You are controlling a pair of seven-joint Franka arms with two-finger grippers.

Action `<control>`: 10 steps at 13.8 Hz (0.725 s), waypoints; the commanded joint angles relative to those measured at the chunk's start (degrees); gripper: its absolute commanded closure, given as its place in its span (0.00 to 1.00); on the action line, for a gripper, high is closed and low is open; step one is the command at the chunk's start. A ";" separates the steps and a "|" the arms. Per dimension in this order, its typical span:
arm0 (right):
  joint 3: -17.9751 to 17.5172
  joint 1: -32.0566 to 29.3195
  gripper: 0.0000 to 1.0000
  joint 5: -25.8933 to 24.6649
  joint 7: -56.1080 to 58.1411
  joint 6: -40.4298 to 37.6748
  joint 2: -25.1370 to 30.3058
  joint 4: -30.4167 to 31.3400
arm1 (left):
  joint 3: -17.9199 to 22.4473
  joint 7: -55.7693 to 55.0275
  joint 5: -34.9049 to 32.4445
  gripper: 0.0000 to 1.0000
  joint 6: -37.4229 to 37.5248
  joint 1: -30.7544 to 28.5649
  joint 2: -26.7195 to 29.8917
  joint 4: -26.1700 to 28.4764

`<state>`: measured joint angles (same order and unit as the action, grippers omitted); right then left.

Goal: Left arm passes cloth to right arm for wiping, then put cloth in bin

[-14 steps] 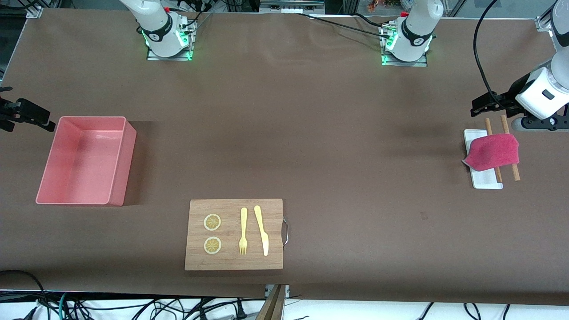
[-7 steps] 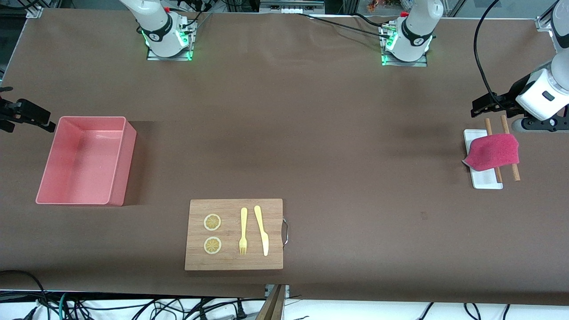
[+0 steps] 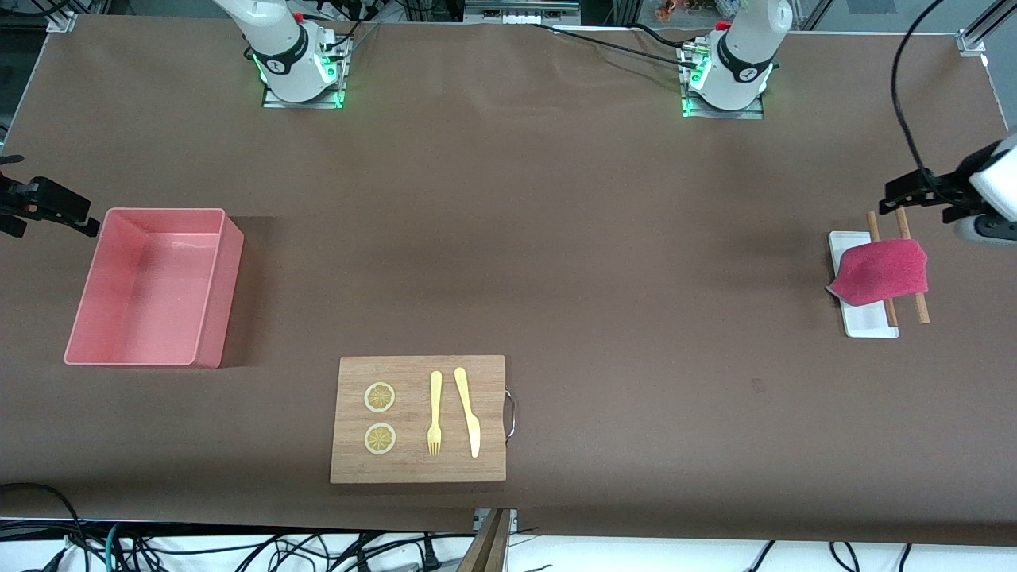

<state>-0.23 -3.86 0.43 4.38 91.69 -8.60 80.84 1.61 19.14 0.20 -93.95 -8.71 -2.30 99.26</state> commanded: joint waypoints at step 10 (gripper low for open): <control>0.14 0.08 0.00 0.80 0.63 -0.11 -0.10 -0.59 | -0.38 54.45 11.39 0.00 -3.96 -26.69 -10.60 -3.28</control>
<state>-0.22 -3.82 0.43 4.38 91.70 -8.62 80.84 1.96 63.91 8.54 -96.68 -32.45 -9.64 97.64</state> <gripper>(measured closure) 0.000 0.000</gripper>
